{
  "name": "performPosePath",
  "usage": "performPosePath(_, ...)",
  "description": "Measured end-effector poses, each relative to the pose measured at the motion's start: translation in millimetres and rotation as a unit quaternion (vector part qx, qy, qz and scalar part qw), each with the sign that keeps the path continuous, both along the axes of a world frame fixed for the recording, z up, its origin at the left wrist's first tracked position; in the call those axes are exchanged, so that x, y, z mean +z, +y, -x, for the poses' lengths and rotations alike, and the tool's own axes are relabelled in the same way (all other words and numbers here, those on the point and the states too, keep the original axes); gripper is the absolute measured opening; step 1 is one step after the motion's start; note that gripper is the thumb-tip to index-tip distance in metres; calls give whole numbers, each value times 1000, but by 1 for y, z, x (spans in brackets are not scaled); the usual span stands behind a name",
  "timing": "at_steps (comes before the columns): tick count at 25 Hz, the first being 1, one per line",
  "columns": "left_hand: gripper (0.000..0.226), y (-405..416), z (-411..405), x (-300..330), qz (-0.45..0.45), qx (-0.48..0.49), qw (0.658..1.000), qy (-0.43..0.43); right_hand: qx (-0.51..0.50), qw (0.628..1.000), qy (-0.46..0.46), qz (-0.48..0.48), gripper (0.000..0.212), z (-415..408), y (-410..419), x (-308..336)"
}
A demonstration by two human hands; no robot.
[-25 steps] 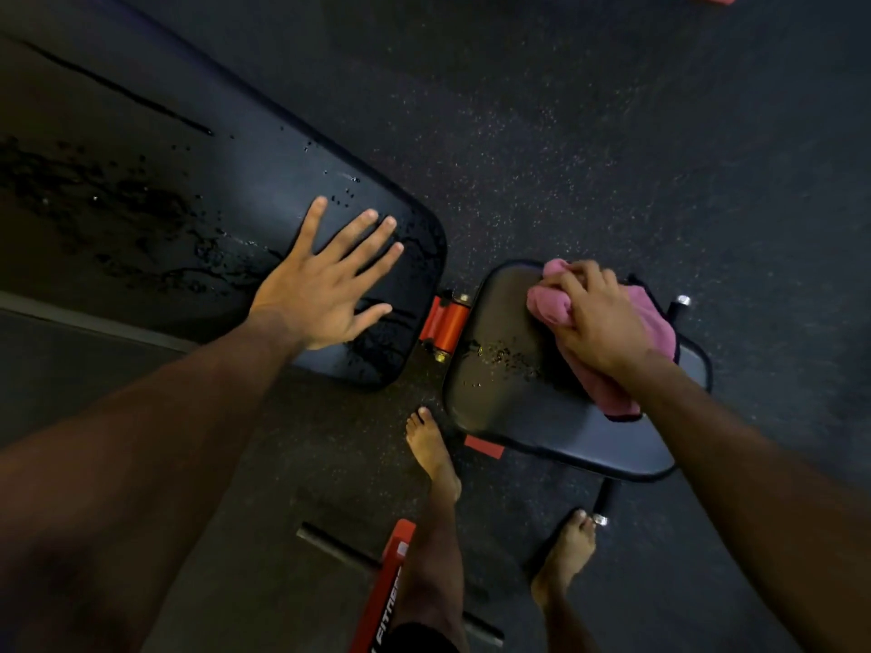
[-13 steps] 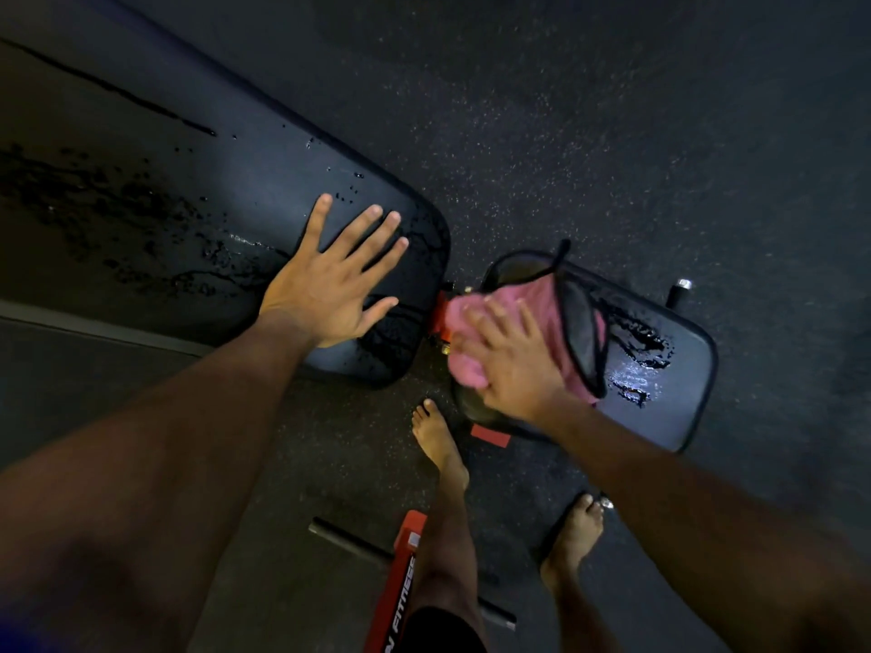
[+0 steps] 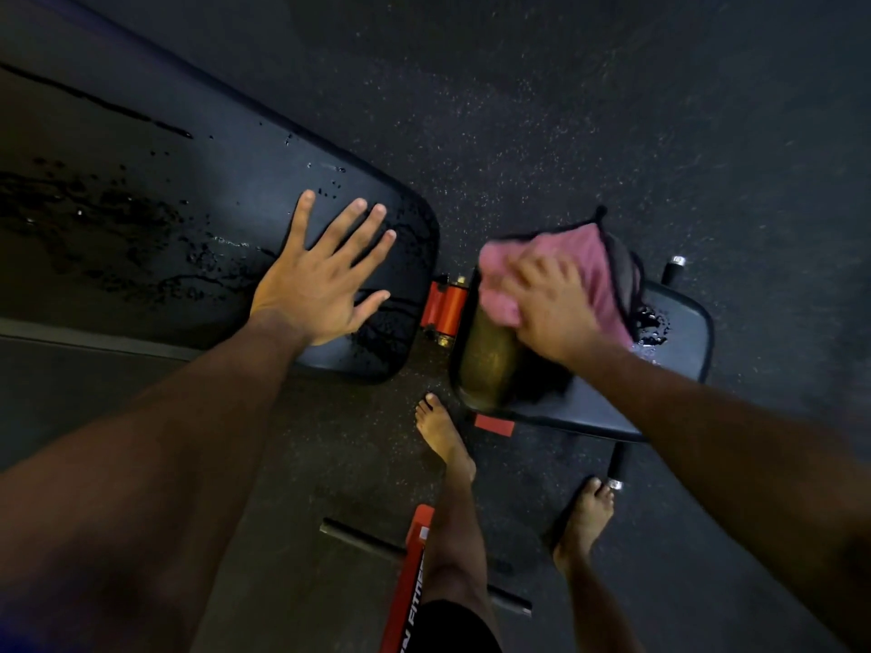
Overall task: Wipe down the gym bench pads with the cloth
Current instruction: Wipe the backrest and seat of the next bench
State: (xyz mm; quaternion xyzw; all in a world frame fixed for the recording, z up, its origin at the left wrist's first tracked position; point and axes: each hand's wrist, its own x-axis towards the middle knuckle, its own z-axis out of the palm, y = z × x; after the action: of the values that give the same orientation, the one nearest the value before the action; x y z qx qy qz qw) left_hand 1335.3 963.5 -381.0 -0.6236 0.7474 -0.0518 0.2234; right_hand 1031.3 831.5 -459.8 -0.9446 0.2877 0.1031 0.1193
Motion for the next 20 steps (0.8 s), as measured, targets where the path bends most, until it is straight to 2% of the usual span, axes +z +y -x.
performPosePath(3, 79, 1, 0, -1, -2, -1, 1000, -2, 198, 978, 24, -54, 71, 14, 95, -4)
performPosePath(5, 79, 1, 0, -2, -2, 1, 1000, 4, 307, 949, 15, -73, 64, 21, 106, -2)
performPosePath(6, 79, 1, 0, -2, -2, 2, 1000, 5, 326, 944, 7, -54, 62, 18, 91, 0)
performPosePath(7, 79, 0, 0, -2, -1, -1, 1000, 3, 303, 953, 12, -20, 62, 11, 70, -1)
performPosePath(8, 79, 0, 0, -2, 0, -2, 1000, 0, 240, 971, 6, 12, 64, 1, 45, -3)
performPosePath(10, 79, 0, -1, -2, -3, -1, 1000, 2, 72, 997, -2, 23, 64, -24, -1, 0)
performPosePath(12, 79, 0, -1, -2, -2, 0, 1000, 10, -37, 998, -34, 28, 59, -41, -16, 7)
performPosePath(16, 74, 0, 1, 1, -3, -36, 999, 40, -121, 988, -95, 20, 57, -10, 18, 40)
performPosePath(20, 69, 2, -2, -3, -29, -152, 983, 95, -272, 961, -48, 10, 78, 92, 104, 40)
